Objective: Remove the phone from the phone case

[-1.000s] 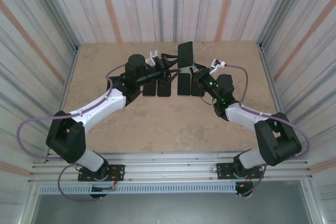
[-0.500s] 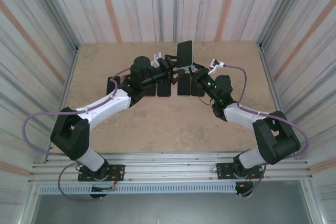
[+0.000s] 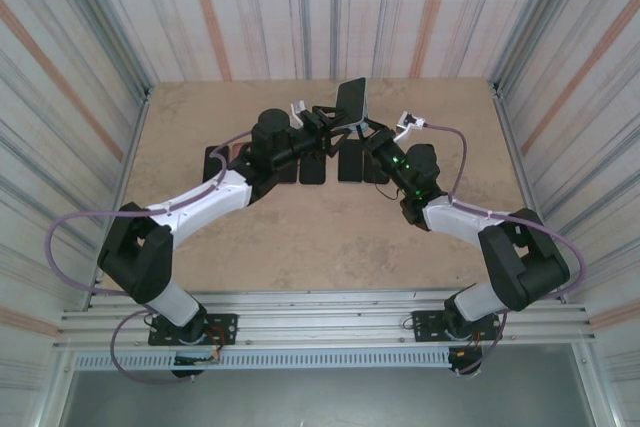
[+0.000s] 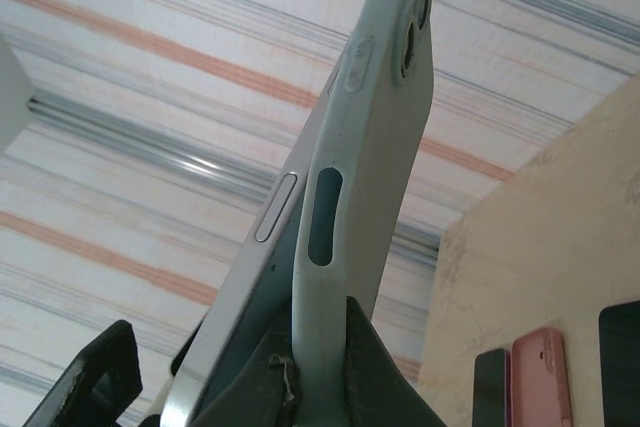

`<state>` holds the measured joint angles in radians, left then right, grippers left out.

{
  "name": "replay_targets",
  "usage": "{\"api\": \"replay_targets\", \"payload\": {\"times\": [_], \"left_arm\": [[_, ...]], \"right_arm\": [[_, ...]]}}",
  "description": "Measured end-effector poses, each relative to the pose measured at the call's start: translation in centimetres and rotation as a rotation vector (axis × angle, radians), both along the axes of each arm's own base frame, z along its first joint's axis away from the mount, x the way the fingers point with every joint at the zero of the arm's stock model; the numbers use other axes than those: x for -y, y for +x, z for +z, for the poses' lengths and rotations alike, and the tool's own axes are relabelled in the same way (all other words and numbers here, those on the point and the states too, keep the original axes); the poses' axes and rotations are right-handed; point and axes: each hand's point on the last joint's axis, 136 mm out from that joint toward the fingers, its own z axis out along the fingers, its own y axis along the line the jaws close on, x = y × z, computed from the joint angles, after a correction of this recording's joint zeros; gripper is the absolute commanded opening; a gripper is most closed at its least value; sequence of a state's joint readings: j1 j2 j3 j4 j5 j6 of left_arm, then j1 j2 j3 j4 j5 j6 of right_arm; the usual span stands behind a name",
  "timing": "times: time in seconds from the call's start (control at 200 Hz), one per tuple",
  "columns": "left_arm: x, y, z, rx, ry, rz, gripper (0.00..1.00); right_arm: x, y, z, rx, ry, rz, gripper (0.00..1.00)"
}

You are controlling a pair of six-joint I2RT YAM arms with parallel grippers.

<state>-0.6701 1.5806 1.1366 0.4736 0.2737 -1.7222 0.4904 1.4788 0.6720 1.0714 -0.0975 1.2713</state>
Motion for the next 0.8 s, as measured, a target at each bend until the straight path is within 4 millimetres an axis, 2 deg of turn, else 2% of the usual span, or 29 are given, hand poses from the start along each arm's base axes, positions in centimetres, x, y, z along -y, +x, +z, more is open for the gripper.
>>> {"api": "replay_targets", "payload": {"times": [0.11,0.261,0.521,0.651,0.802], "left_arm": [[-0.2,0.4,0.0,-0.012,-0.007,0.036,0.5],[-0.5,0.9,-0.1,-0.035,-0.021,0.081,0.37],[-0.4,2.2,0.4,-0.039,-0.038,0.128,0.26],[-0.3,2.5,0.6,-0.035,-0.042,0.133,0.13],[-0.2,2.6,1.3,-0.023,-0.05,0.132,0.08]], "right_arm": [[-0.1,0.1,0.1,0.007,0.01,-0.017,0.02],[-0.1,0.2,0.3,0.027,0.029,-0.031,0.02],[-0.1,0.3,0.9,0.063,0.061,-0.045,0.03],[0.1,0.2,1.5,0.081,0.078,-0.047,0.03],[0.1,0.2,1.6,0.089,0.085,-0.051,0.03]]}}
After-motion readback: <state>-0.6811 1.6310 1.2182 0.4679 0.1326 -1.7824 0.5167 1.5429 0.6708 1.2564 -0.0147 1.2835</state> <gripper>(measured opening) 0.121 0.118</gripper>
